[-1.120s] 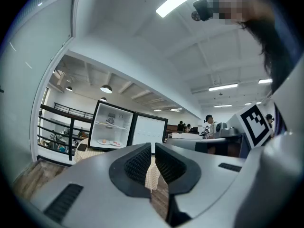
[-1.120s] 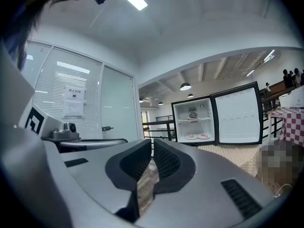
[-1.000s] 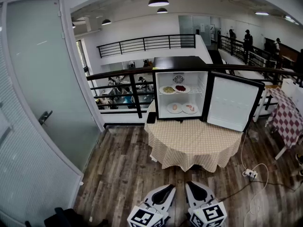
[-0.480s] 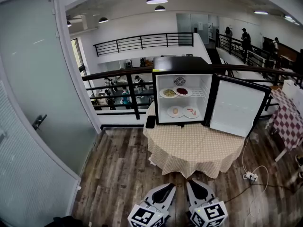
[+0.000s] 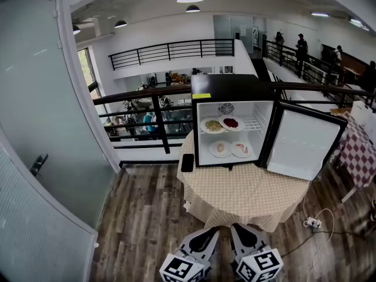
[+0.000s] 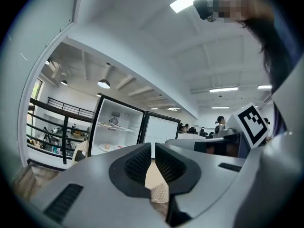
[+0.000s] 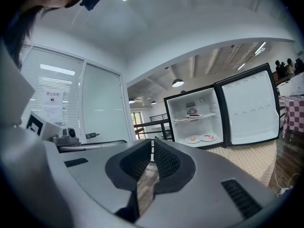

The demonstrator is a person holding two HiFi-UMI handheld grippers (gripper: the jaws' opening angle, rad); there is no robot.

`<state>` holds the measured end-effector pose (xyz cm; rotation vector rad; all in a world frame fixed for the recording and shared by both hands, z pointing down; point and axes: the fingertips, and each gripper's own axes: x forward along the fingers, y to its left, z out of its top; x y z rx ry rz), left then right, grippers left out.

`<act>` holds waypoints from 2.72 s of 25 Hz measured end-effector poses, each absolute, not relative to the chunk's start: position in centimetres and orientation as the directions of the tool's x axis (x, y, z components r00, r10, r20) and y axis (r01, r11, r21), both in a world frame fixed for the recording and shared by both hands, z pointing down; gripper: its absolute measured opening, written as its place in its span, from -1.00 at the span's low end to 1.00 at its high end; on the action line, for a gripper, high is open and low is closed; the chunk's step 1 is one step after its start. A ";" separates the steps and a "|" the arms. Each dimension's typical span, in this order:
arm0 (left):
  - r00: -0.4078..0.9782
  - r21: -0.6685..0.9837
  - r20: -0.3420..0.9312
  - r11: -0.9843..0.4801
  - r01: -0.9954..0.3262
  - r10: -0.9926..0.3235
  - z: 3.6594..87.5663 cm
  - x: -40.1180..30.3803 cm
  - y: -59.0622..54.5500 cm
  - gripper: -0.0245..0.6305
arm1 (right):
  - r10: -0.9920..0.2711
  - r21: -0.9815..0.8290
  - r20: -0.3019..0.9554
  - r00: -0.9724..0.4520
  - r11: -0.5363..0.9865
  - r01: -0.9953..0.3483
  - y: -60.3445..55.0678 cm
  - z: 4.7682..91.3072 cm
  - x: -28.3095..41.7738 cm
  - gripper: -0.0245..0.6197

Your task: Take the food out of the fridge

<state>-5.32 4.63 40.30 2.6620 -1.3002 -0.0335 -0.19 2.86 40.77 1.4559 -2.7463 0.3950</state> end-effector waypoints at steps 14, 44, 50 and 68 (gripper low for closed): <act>0.682 0.194 0.071 -0.661 -0.725 -0.727 40.7 -11.1 -5.5 -0.86 | -0.833 -0.277 0.171 -0.527 0.472 -0.837 -6.2 41.5 -6.2 -0.84; 0.701 0.232 0.084 -0.670 -0.705 -0.708 42.1 -12.7 -16.3 -0.86 | -0.861 -0.373 0.196 -0.469 0.376 -0.848 -17.4 43.8 -5.4 -0.84; 0.669 0.241 0.070 -0.638 -0.731 -0.740 41.3 -10.9 -20.9 -0.86 | -0.848 -0.401 0.189 -0.495 0.393 -0.827 -22.4 43.0 -2.7 -0.84; 0.628 0.184 0.157 -0.603 -0.777 -0.762 42.6 -3.5 -32.8 -0.83 | -0.772 -0.576 0.187 -0.607 0.414 -0.705 -36.7 43.9 3.7 -0.84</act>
